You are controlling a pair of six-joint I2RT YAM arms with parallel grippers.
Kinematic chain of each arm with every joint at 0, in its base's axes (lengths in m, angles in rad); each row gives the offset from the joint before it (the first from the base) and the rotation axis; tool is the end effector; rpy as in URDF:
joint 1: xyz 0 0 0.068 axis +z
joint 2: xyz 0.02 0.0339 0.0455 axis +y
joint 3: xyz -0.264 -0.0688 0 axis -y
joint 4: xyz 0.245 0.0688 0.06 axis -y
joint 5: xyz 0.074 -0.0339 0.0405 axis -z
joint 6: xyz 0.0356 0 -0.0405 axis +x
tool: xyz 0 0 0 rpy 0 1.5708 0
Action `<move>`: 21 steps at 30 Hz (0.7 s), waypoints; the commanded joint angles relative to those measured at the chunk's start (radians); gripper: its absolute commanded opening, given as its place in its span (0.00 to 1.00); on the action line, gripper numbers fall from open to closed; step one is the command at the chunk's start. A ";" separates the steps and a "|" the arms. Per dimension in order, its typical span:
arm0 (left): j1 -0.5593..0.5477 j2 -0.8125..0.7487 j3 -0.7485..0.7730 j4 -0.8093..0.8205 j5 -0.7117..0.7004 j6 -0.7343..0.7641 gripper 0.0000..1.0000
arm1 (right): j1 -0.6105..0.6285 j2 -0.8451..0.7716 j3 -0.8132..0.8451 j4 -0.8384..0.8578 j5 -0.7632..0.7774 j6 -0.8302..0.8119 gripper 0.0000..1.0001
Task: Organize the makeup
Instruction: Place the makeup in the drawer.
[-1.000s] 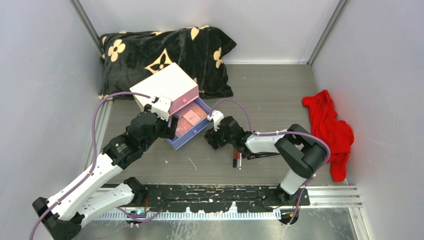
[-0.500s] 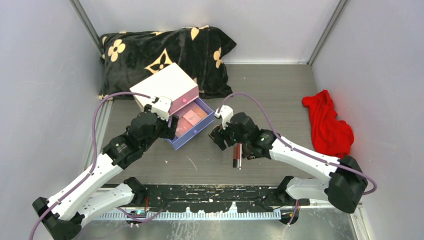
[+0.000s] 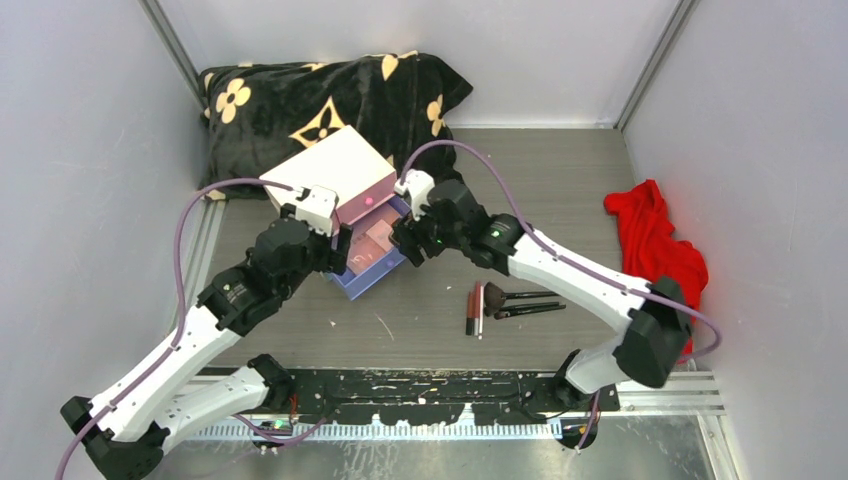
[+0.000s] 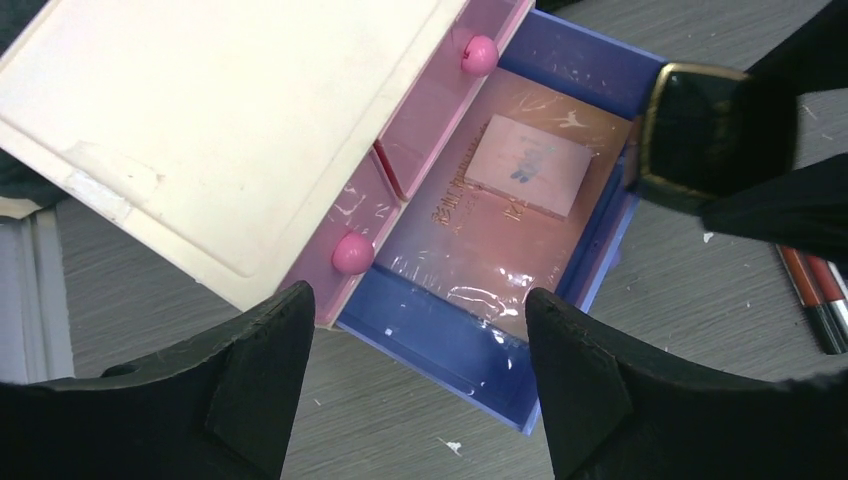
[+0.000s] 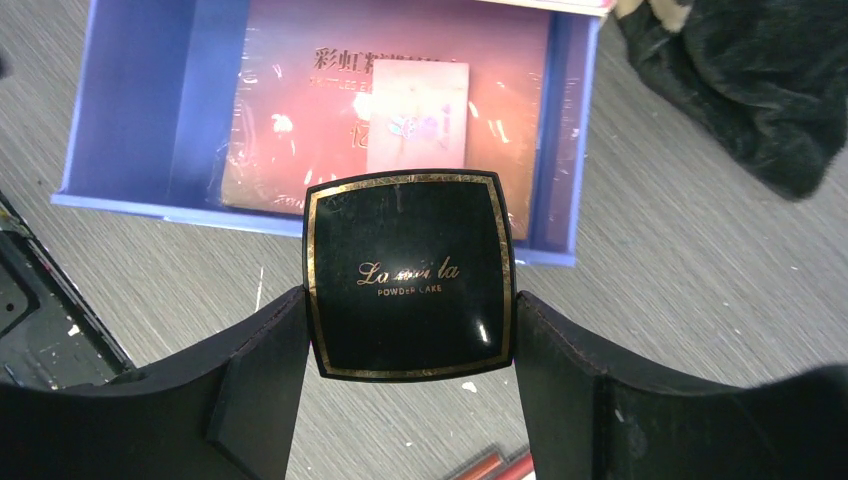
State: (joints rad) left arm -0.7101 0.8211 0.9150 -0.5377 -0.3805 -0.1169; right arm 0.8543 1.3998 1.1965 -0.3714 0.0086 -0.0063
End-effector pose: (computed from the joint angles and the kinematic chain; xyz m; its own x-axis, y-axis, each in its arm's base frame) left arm 0.1414 -0.1041 0.3435 -0.3643 0.1704 -0.9156 0.3106 0.9491 0.0530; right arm 0.2098 0.2405 0.3234 -0.3523 -0.4141 -0.8393 -0.7516 0.6596 -0.0100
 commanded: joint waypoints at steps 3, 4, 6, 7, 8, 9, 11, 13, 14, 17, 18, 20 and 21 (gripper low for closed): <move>0.003 -0.016 0.106 -0.036 -0.011 0.019 0.78 | 0.005 0.129 0.135 0.037 -0.086 0.011 0.01; 0.003 -0.020 0.118 -0.041 -0.010 0.023 0.79 | 0.005 0.145 0.148 0.045 -0.088 0.016 0.01; 0.004 -0.026 0.143 -0.057 -0.005 0.034 0.79 | 0.005 0.158 0.162 0.069 -0.096 0.020 0.01; 0.004 -0.028 0.155 -0.064 -0.002 0.037 0.79 | 0.005 0.165 0.173 0.078 -0.099 0.021 0.01; 0.004 -0.028 0.166 -0.070 0.000 0.042 0.79 | 0.005 0.173 0.185 0.084 -0.100 0.022 0.01; 0.004 -0.029 0.177 -0.074 0.001 0.047 0.79 | 0.005 0.184 0.197 0.086 -0.103 0.022 0.01; 0.004 -0.030 0.191 -0.072 -0.007 0.056 0.80 | 0.005 0.212 0.231 0.080 -0.107 0.022 0.01; 0.004 -0.027 0.204 -0.065 -0.016 0.067 0.81 | 0.006 0.241 0.265 0.072 -0.121 0.025 0.01; 0.004 -0.025 0.209 -0.064 -0.019 0.069 0.81 | 0.006 0.258 0.279 0.068 -0.127 0.025 0.01; 0.004 -0.022 0.210 -0.064 -0.022 0.070 0.81 | 0.008 0.304 0.321 0.061 -0.141 0.022 0.02; 0.004 -0.024 0.206 -0.062 -0.023 0.069 0.82 | 0.009 0.318 0.330 0.059 -0.147 0.021 0.03; 0.004 -0.027 0.194 -0.062 -0.026 0.068 0.82 | 0.012 0.342 0.342 0.058 -0.165 0.024 0.11; 0.004 -0.031 0.189 -0.061 -0.031 0.066 0.82 | 0.014 0.356 0.347 0.058 -0.172 0.024 0.14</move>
State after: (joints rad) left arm -0.7101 0.8051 1.0927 -0.6128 -0.3901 -0.0662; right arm 0.8562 1.7279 1.4837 -0.3485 -0.1169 0.0071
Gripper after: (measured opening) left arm 0.817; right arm 0.722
